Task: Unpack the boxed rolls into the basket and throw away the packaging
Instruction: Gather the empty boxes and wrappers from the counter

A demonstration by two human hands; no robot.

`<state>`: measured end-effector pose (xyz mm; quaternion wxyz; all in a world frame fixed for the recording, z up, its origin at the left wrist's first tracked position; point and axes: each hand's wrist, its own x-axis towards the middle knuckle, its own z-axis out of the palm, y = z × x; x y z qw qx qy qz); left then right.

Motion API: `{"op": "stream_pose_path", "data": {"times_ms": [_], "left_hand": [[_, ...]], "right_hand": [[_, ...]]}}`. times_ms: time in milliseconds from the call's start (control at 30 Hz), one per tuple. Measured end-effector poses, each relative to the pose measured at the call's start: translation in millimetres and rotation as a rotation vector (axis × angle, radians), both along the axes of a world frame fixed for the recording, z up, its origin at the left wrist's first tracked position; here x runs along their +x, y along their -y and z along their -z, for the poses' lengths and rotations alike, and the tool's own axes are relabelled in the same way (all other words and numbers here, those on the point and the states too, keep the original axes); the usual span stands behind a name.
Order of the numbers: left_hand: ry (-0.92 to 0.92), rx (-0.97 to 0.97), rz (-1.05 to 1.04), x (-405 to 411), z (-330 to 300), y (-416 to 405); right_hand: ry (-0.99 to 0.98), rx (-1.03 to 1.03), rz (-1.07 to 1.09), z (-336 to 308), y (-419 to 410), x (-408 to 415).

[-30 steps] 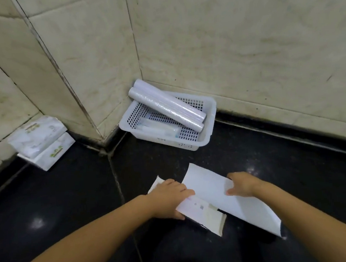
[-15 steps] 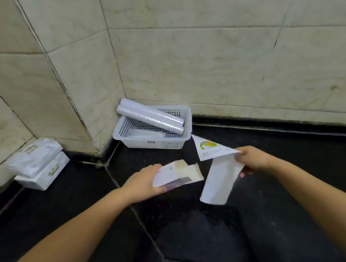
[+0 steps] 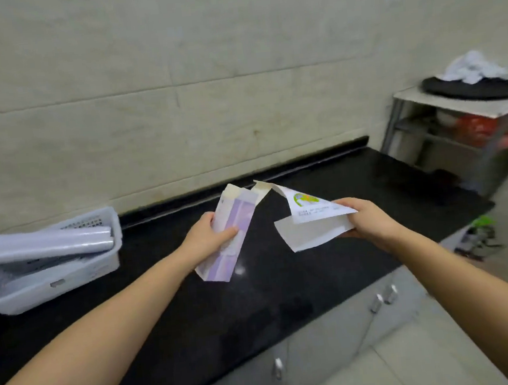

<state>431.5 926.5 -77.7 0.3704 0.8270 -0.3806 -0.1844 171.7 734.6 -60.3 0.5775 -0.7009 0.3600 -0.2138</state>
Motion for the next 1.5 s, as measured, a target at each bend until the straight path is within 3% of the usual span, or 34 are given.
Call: {"op": "stream_pose_path", "data": {"times_ms": [200, 367, 533, 667, 767, 900, 1133, 1333, 1500], "left_hand": [[-0.093, 0.005, 0.346, -174.7, 1.2, 138.4], [-0.148, 0.032, 0.66, -368.7, 10.0, 211.5], [-0.163, 0.082, 0.938, -546.6, 27.6, 240.9], [-0.129, 0.125, 1.125, -657.7, 39.4, 264.1], [-0.164, 0.154, 1.214, -732.7, 49.5, 279.5], [-0.203, 0.212, 1.357, -821.8, 67.5, 301.6], [-0.265, 0.348, 1.53, -954.1, 95.9, 322.8], [-0.27, 0.495, 1.51, -1046.2, 143.1, 314.2], [-0.317, 0.557, 1.319, -1095.8, 201.5, 302.3]], "right_hand": [[0.07, 0.016, 0.541, 12.1, 34.5, -238.4], [-0.009, -0.03, 0.804, 13.8, 12.0, -440.1], [-0.11, -0.054, 1.051, 27.8, -31.9, -587.1], [-0.274, -0.048, 1.168, 39.6, -71.2, -666.5], [-0.29, 0.022, 1.182, 46.6, -88.5, -719.1], [-0.324, 0.146, 1.215, 54.3, -87.9, -780.0], [-0.487, 0.143, 1.43, 78.0, -81.5, -866.4], [-0.55, 0.197, 1.4, 128.6, -74.0, -946.2], [-0.534, 0.352, 1.357, 189.8, -56.2, -1016.7]]}}
